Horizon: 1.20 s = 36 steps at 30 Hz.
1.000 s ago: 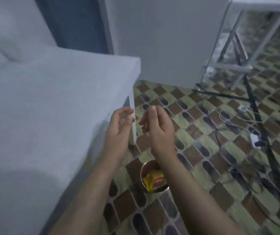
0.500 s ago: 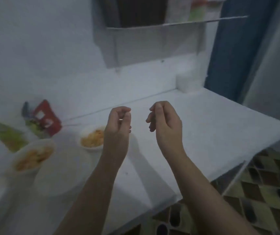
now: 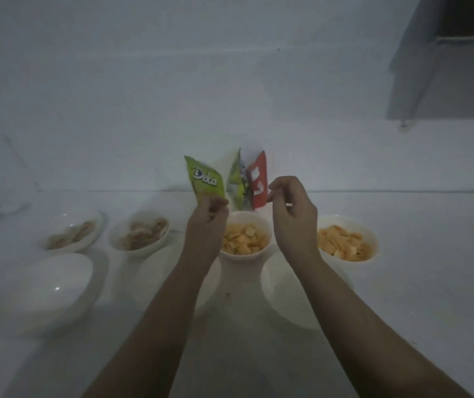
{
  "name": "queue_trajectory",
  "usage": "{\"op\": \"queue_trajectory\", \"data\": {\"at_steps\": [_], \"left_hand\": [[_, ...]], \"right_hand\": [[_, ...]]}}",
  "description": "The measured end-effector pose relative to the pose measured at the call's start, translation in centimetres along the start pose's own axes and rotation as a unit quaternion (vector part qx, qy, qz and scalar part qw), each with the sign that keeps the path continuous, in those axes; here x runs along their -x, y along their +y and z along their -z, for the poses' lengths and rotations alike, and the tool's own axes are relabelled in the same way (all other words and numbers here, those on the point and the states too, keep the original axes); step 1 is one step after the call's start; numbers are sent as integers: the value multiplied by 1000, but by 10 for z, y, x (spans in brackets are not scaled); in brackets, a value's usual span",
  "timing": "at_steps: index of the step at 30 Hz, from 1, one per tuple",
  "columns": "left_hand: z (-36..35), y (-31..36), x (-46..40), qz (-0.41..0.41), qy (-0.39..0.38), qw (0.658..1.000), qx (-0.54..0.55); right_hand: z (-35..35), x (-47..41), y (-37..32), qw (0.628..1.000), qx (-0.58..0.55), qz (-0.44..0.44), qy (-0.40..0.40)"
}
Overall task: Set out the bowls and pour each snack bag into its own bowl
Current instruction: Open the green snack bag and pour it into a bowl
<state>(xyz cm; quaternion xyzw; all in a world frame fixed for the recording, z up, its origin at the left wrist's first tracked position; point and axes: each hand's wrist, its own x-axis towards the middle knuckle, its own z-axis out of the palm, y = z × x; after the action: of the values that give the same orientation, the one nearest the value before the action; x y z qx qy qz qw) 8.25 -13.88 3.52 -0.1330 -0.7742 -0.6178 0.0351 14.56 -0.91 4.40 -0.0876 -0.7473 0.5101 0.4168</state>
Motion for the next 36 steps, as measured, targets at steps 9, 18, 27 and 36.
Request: {"op": "queue_trajectory", "data": {"at_steps": [9,18,27,36], "left_hand": [[19,-18,-135,163,-47,986,-5],[-12,-25,-226,198,-87,971,-105],[-19,-42,-236,169,-62,977,-112],[2,9,-192,-28,28,985,-167]], "right_hand": [[-85,-76,24,993,91,68,-18],[-115,-125,60,990,127,50,-22],[-127,-134,75,993,119,17,-11],[-113,-124,45,994,100,33,1]]}}
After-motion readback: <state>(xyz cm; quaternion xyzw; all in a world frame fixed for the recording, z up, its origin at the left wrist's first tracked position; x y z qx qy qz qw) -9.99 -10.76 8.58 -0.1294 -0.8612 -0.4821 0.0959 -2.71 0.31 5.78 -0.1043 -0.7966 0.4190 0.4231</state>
